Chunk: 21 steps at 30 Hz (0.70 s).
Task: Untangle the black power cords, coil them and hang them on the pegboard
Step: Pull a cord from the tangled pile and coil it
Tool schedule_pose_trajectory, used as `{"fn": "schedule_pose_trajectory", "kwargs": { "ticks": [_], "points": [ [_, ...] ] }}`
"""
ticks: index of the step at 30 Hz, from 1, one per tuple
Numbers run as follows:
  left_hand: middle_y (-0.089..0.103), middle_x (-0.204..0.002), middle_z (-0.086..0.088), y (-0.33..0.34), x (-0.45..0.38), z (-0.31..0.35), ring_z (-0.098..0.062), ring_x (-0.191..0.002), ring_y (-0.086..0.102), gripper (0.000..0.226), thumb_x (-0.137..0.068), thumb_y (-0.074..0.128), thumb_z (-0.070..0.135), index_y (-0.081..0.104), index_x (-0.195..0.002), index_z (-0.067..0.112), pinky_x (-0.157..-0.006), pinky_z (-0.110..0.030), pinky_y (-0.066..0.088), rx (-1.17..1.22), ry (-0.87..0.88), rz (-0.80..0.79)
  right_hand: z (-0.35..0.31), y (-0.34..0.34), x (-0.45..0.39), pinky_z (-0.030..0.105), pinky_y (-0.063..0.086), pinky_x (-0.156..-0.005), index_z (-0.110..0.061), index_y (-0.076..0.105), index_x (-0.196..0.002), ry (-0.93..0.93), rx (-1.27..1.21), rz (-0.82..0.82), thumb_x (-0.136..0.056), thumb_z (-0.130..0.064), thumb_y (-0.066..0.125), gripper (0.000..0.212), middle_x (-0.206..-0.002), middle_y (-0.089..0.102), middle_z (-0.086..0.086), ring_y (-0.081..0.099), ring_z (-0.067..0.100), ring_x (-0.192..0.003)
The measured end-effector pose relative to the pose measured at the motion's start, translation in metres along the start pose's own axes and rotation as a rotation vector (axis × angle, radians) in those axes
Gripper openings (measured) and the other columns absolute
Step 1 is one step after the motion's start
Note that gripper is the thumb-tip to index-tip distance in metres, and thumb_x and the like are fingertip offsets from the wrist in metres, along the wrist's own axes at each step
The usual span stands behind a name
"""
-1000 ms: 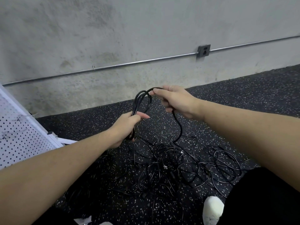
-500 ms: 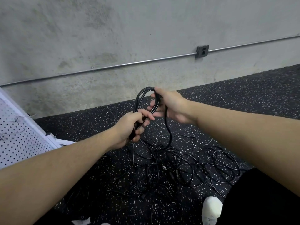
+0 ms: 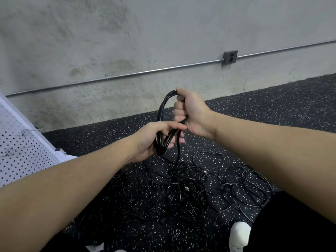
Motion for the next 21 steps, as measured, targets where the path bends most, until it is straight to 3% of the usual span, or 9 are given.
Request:
{"fn": "schedule_pose_trajectory", "kwargs": {
  "ticks": [2,7,10,13,15,17,19,21],
  "points": [
    [0.073,-0.106,-0.011,0.007,0.003,-0.009,-0.032,-0.111,0.071,0.051,-0.090,0.034,0.001,0.083,-0.096,0.015,-0.105,-0.051,0.051,0.099,-0.080,-0.081,0.002,0.000,0.000,0.019,0.009,-0.039,-0.025,0.028,-0.073,0.021,0.024,-0.033,-0.108,-0.031,0.040,0.037,-0.051,0.016,-0.008,0.012,0.007,-0.042],
    [0.067,-0.089,-0.013,0.010,0.006,-0.014,-0.023,-0.082,0.066,0.044,-0.087,0.041,0.003,0.083,-0.097,0.011,-0.091,-0.042,0.052,0.095,-0.097,-0.145,0.000,0.001,-0.001,0.019,0.011,-0.041,-0.025,0.028,-0.073,0.004,0.078,-0.065,-0.109,-0.031,0.037,0.038,-0.051,0.016,-0.009,0.012,0.007,-0.043],
    [0.059,-0.079,-0.008,0.011,0.005,-0.013,-0.023,-0.079,0.063,0.040,-0.091,0.045,0.006,0.079,-0.112,0.007,-0.100,-0.051,0.054,0.120,-0.090,-0.162,-0.002,-0.001,0.001,0.019,0.013,-0.042,-0.024,0.029,-0.074,-0.001,0.076,-0.045,-0.109,-0.032,0.039,0.037,-0.053,0.016,-0.008,0.012,0.008,-0.045],
    [0.050,-0.075,-0.002,0.009,0.003,-0.012,-0.016,-0.069,0.054,0.040,-0.097,0.043,0.007,0.072,-0.124,0.008,-0.083,-0.043,0.060,0.150,-0.059,-0.134,-0.007,-0.001,0.000,0.020,0.030,-0.041,-0.022,0.035,-0.079,-0.043,0.145,-0.018,-0.108,-0.038,0.040,0.034,-0.053,0.026,-0.007,0.022,0.009,-0.045],
    [0.044,-0.072,0.001,0.006,0.003,-0.009,-0.011,-0.063,0.046,0.041,-0.099,0.040,0.006,0.068,-0.128,0.010,-0.073,-0.036,0.057,0.133,-0.022,-0.103,-0.010,-0.003,0.000,0.025,0.046,-0.050,-0.020,0.045,-0.086,-0.065,0.197,-0.006,-0.108,-0.049,0.034,0.038,-0.059,0.046,-0.004,0.042,0.012,-0.052],
    [0.043,-0.070,0.003,0.000,0.002,-0.004,-0.010,-0.060,0.042,0.043,-0.100,0.039,0.005,0.066,-0.132,0.010,-0.070,-0.033,0.053,0.145,0.028,-0.055,-0.004,-0.010,-0.002,0.033,0.057,-0.069,-0.016,0.056,-0.104,-0.033,0.269,-0.013,-0.108,-0.051,0.023,0.048,-0.081,0.065,0.002,0.059,0.017,-0.075],
    [0.043,-0.069,0.003,-0.010,0.001,0.004,-0.010,-0.059,0.041,0.044,-0.099,0.038,0.004,0.063,-0.135,0.007,-0.066,-0.032,0.049,0.198,0.088,0.018,0.010,-0.019,-0.004,0.045,0.055,-0.095,-0.014,0.058,-0.119,0.045,0.403,-0.056,-0.106,-0.036,0.019,0.046,-0.107,0.073,0.008,0.066,0.023,-0.101],
    [0.041,-0.068,0.002,-0.018,-0.001,0.011,-0.010,-0.058,0.040,0.044,-0.097,0.039,0.004,0.065,-0.132,0.008,-0.064,-0.030,0.046,0.267,0.133,0.079,0.029,-0.027,-0.005,0.052,0.049,-0.105,-0.014,0.056,-0.130,0.141,0.559,-0.137,-0.100,-0.019,0.022,0.045,-0.119,0.073,0.011,0.065,0.027,-0.117]
  ]
}}
Point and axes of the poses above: each hand's wrist, its own x-axis away from the middle knuckle, its own y-axis out of the palm, z = x × y, the point moved 10 cm from there along -x, towards the middle knuckle
